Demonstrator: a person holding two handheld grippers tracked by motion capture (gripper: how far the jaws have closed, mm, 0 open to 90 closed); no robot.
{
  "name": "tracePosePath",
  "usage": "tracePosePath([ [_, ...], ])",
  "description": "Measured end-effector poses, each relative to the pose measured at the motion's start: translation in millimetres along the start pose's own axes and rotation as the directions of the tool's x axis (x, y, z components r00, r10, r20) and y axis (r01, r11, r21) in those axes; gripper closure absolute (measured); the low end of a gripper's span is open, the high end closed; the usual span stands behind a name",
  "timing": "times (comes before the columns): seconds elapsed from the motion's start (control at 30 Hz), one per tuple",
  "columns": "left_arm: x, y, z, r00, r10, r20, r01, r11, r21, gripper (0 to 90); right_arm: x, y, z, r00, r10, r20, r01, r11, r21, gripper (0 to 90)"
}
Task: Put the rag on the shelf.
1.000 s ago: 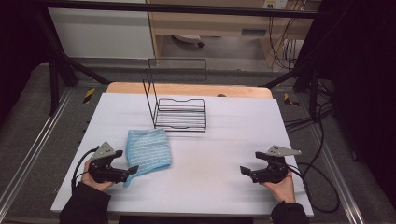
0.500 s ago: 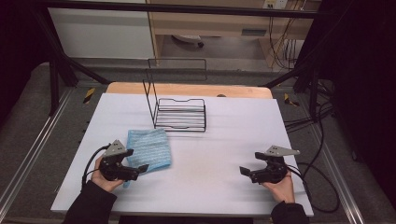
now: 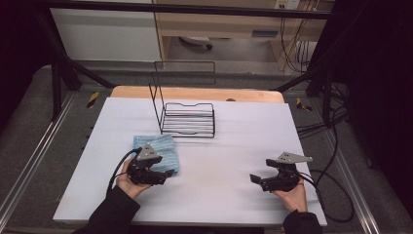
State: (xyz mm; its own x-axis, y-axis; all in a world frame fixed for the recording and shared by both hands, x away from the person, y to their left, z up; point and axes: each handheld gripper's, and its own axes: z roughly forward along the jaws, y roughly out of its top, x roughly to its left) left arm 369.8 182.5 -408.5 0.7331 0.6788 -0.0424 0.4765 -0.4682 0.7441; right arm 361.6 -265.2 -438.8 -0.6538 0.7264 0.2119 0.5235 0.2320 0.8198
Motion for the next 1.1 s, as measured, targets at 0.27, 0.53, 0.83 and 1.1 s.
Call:
tracePosePath([
  [0.27, -8.7, 7.1, 29.5, 0.9997, 0.004, -0.024, -0.003, 0.9982, 0.059, 41.7, 0.3, -0.3, 0.6, 1.0, -0.001, -0.001, 0.001, 1.0, 0.007, 2.1],
  [0.53, -6.9, -1.0, 45.2, 0.9989, 0.008, -0.047, -0.004, 0.9962, 0.086, 47.7, 0.9, -1.1, 2.8, 1.0, 0.0, -0.001, 0.0, 1.0, 0.019, 2.1],
  [0.83, -5.7, -2.1, 50.5, 0.9966, 0.02, -0.08, -0.013, 0.996, 0.088, 60.6, 0.6, -1.0, 3.4, 1.0, -0.002, -0.002, 0.002, 1.0, 0.023, 2.3],
  [1.1, 2.5, -0.3, 52.4, 0.9979, -0.039, -0.052, 0.044, 0.995, 0.09, 77.8, 0.4, -1.4, 5.2, 1.0, -0.005, -0.003, 0.005, 0.999, 0.032, 2.4],
])
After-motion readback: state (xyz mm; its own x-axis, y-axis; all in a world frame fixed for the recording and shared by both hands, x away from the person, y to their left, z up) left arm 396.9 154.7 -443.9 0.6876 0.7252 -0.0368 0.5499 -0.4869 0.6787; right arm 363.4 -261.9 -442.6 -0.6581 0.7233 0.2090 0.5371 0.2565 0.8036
